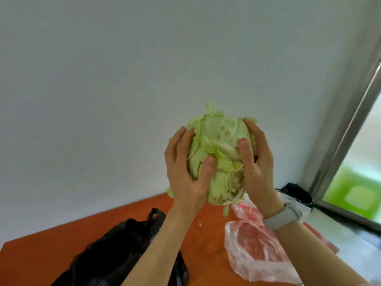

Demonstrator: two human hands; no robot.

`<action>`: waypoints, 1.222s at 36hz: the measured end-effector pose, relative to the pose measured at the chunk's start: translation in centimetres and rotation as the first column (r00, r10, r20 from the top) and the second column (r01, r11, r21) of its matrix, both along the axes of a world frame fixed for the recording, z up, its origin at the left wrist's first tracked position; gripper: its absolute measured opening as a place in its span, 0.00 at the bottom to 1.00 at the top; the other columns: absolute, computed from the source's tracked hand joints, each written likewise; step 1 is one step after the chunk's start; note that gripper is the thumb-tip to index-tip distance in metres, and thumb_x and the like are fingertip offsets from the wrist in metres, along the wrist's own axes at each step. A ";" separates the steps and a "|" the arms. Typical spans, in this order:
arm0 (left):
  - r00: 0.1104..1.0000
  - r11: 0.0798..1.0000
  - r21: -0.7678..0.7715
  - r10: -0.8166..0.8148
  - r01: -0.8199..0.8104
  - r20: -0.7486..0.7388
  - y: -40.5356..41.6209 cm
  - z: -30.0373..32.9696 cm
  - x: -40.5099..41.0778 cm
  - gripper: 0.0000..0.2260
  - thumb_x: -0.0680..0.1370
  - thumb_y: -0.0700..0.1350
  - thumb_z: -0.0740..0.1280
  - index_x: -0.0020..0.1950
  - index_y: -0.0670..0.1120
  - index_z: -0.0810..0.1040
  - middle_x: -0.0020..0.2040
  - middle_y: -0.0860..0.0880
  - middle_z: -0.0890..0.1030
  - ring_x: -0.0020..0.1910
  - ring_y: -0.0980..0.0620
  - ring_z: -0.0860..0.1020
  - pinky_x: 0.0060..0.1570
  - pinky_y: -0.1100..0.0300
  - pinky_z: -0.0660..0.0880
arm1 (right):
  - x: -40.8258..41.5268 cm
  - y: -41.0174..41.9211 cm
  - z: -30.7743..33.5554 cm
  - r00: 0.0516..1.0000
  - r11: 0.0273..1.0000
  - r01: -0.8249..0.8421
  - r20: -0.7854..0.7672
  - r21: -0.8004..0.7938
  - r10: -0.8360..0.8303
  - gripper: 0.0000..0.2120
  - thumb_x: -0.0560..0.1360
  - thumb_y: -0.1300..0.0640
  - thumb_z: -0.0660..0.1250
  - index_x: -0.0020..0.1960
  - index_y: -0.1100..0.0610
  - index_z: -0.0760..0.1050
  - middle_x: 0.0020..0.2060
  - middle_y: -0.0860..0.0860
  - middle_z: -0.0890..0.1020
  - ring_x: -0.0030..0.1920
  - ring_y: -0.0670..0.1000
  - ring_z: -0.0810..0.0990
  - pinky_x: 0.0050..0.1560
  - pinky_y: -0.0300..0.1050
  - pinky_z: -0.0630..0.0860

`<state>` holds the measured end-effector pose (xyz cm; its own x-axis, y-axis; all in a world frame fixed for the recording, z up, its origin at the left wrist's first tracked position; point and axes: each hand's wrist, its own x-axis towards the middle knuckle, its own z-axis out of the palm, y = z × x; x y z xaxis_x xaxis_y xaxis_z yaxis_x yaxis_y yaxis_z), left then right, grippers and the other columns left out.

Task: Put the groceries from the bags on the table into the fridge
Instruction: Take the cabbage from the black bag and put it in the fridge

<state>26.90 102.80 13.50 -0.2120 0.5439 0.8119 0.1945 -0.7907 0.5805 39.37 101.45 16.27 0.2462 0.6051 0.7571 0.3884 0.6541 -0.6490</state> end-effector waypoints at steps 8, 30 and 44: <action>0.935 0.921 0.161 -0.349 0.353 -0.057 -8.6 3.4 17.2 0.27 0.75 0.64 0.59 0.67 0.48 0.67 0.67 0.42 0.70 0.67 0.44 0.68 0.64 0.41 0.67 | 16.1 -13.1 2.0 0.937 0.922 0.349 -0.057 0.167 -0.344 0.27 0.73 0.33 0.56 0.64 0.49 0.66 0.61 0.51 0.74 0.63 0.50 0.73 0.63 0.54 0.71; 0.218 0.202 0.157 -0.972 0.967 -0.094 -32.9 2.9 63.7 0.27 0.74 0.66 0.59 0.65 0.49 0.69 0.65 0.46 0.71 0.65 0.50 0.70 0.64 0.53 0.70 | 52.8 -44.3 0.8 0.288 0.271 0.953 -0.128 0.131 -0.949 0.27 0.69 0.28 0.55 0.63 0.42 0.65 0.60 0.44 0.73 0.61 0.41 0.72 0.61 0.33 0.68; -0.028 -0.037 0.109 -0.996 0.993 -0.082 -41.5 5.5 90.9 0.24 0.73 0.60 0.63 0.65 0.49 0.71 0.66 0.45 0.71 0.66 0.48 0.69 0.64 0.43 0.68 | 76.1 -52.8 3.8 0.037 0.026 0.997 -0.150 0.076 -0.988 0.20 0.70 0.37 0.56 0.60 0.40 0.66 0.58 0.39 0.72 0.58 0.32 0.71 0.56 0.26 0.67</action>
<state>117.76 61.28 18.98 0.4559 0.1277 0.8808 -0.8555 -0.2101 0.4733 115.44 48.64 20.04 0.5588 -0.3425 0.7553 0.7124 -0.2681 -0.6486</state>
